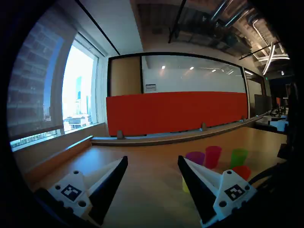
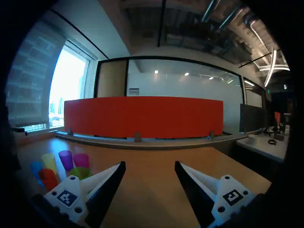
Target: Pour water
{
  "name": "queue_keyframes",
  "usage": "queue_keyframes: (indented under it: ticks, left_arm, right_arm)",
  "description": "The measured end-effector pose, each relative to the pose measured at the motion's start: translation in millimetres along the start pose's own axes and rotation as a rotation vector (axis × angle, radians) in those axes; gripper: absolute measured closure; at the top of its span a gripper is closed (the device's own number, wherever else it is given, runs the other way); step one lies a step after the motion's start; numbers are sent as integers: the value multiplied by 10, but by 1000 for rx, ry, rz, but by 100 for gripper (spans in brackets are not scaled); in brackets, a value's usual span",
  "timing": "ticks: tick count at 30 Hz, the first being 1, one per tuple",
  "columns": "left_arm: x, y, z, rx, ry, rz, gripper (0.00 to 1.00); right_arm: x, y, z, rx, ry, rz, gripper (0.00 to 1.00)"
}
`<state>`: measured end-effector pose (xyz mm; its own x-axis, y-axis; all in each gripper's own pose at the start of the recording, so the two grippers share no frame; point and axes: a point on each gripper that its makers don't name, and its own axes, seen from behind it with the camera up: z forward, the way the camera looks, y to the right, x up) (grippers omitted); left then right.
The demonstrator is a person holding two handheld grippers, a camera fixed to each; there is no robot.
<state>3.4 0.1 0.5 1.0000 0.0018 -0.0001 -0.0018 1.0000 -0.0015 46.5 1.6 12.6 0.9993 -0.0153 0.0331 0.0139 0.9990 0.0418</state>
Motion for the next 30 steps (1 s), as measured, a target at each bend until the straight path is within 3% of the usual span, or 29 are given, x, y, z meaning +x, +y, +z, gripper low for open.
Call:
queue_keyframes:
  ticks: [8, 20, 30]
  left_arm:
    - [479, 33, 106, -33, 5, 11, 2]
    - [1140, 45, 219, -71, 28, -44, 2]
    - [1198, 64, 254, -119, -2, -61, 2]
  right_arm:
    - [381, -34, 72, 38, -39, 5, 0]
    - [1112, -115, 142, 111, -30, 26, 0]
    - [1269, -237, 122, 177, -33, 10, 0]
